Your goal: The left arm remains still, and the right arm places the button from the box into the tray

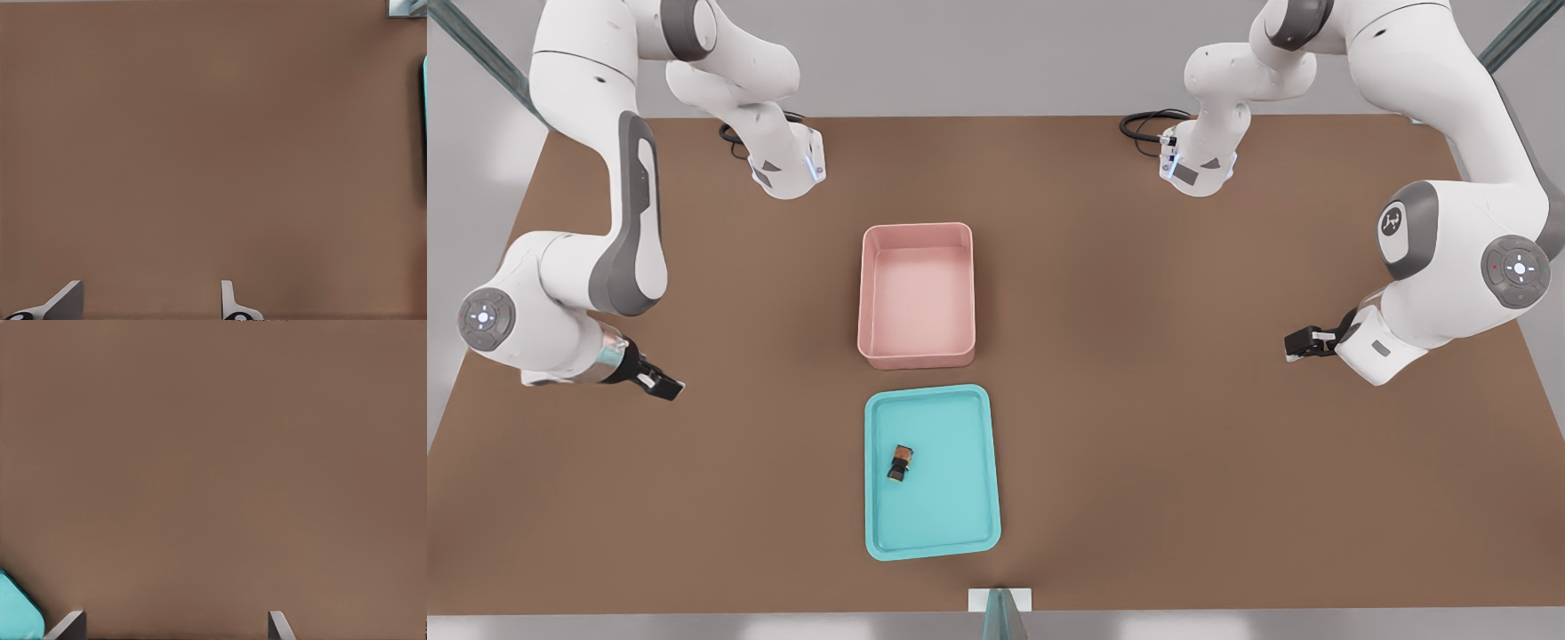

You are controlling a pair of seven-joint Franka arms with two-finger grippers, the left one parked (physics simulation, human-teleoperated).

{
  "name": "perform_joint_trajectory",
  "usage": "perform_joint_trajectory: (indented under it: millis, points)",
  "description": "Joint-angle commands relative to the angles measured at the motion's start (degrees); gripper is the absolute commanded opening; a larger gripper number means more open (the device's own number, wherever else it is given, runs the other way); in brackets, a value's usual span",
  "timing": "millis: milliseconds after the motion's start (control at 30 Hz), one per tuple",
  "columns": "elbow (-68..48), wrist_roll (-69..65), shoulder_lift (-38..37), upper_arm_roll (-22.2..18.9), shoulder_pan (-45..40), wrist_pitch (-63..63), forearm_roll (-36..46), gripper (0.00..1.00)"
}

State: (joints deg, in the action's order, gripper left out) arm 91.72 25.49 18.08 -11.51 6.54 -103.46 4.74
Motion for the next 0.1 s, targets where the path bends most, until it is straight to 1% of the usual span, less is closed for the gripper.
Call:
perform_joint_trajectory:
  millis: [0,67]
  points:
    - [-0.22,-29.44,0.11,-0.09,0.05,-0.08,0.27,1.0]
    - [-0.22,-29.62,0.29,-0.09,0.05,-0.08,0.18,1.0]
